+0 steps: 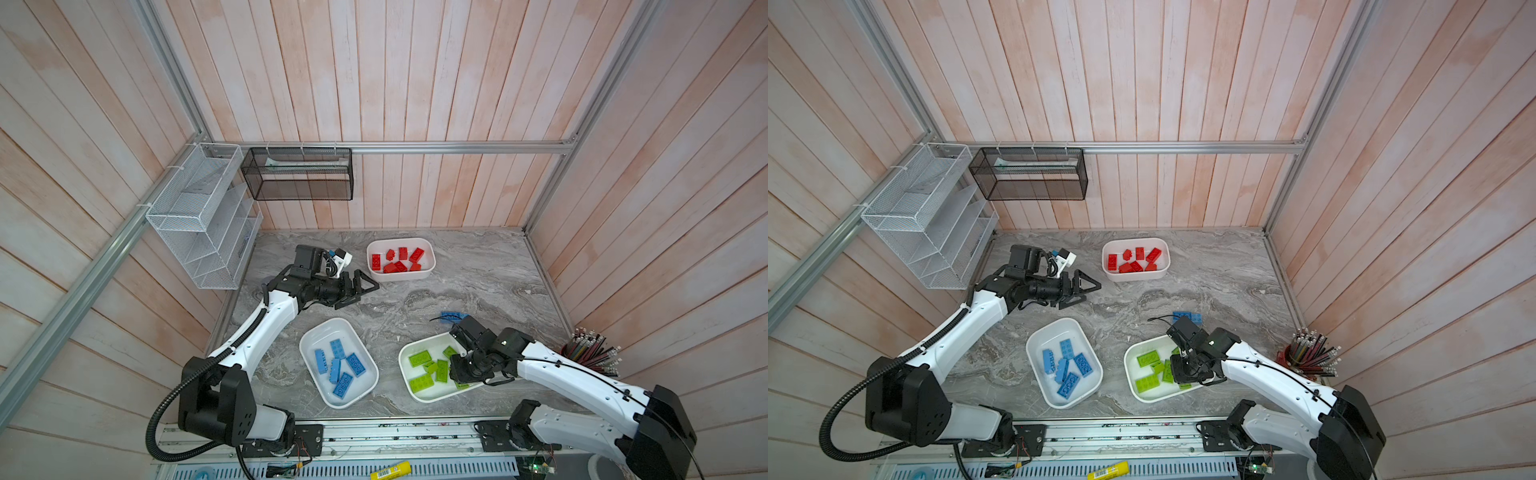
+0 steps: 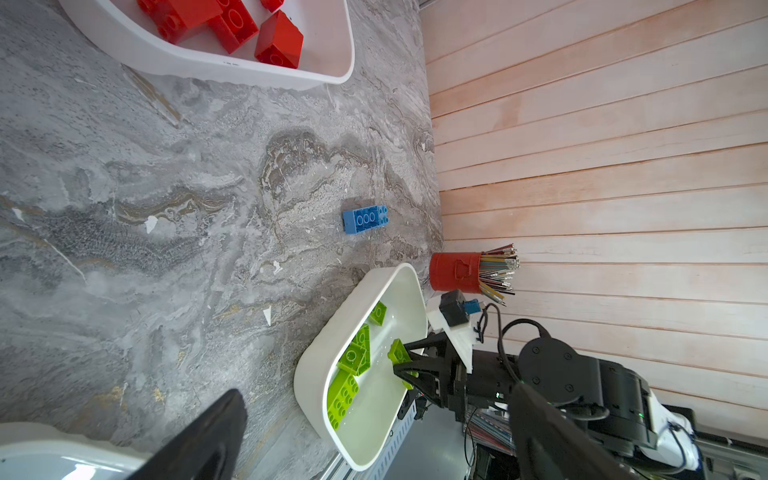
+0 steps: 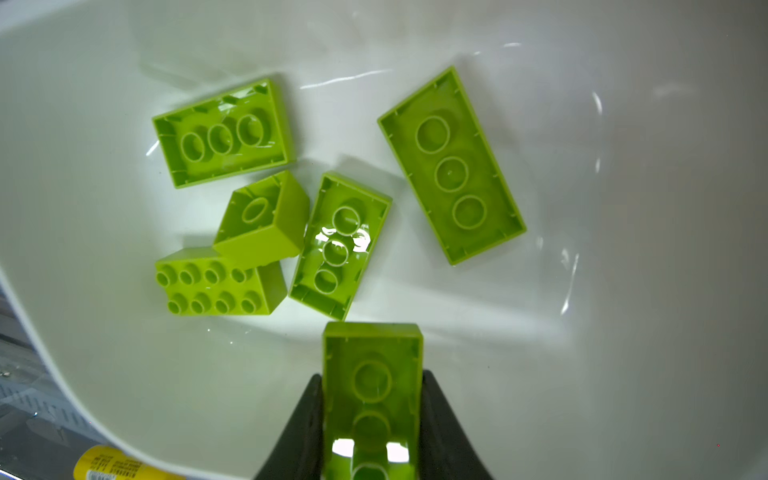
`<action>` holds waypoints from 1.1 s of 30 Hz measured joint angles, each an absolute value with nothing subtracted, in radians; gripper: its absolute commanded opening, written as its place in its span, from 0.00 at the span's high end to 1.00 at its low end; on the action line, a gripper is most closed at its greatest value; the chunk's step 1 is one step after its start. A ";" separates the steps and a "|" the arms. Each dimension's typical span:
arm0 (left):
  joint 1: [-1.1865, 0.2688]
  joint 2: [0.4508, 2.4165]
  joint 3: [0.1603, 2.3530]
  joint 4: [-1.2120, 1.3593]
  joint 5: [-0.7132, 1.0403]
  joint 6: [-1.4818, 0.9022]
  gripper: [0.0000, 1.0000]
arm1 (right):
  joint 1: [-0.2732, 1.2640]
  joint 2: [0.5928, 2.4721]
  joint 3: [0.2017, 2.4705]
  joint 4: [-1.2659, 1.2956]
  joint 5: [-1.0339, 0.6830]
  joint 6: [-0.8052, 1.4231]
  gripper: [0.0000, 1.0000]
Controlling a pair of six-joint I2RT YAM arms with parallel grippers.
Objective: Sort the legos into containers by color
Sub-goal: 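Carry the lime-green brick with the right gripper into the green tray, release, then move the right gripper to the blue brick and grasp it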
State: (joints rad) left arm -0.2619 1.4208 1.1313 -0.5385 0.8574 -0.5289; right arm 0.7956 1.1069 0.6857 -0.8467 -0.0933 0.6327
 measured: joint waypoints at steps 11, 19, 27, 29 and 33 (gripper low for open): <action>-0.262 1.407 1.131 -0.539 0.865 -0.511 0.00 | 0.716 1.182 0.949 -0.888 0.006 0.602 0.39; -0.262 1.407 1.131 -0.531 0.873 -0.509 0.00 | 0.487 1.299 1.066 -0.770 0.051 0.475 0.39; -0.262 1.407 1.131 -0.524 0.879 -0.509 0.00 | 0.397 1.525 1.082 -0.677 -0.019 0.340 0.33; -0.262 1.407 1.131 -0.522 0.879 -0.513 0.00 | 0.377 1.551 1.093 -0.663 -0.049 0.377 0.33; -0.262 1.407 1.123 -0.508 0.878 -0.519 0.00 | 0.373 1.570 1.103 -0.627 -0.110 0.505 0.32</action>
State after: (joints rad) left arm -0.2615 1.4071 1.1233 -0.5076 0.8783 -0.5190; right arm 0.3733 1.5703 1.1034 -0.6266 -0.1104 0.5053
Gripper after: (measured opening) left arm 0.999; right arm 0.675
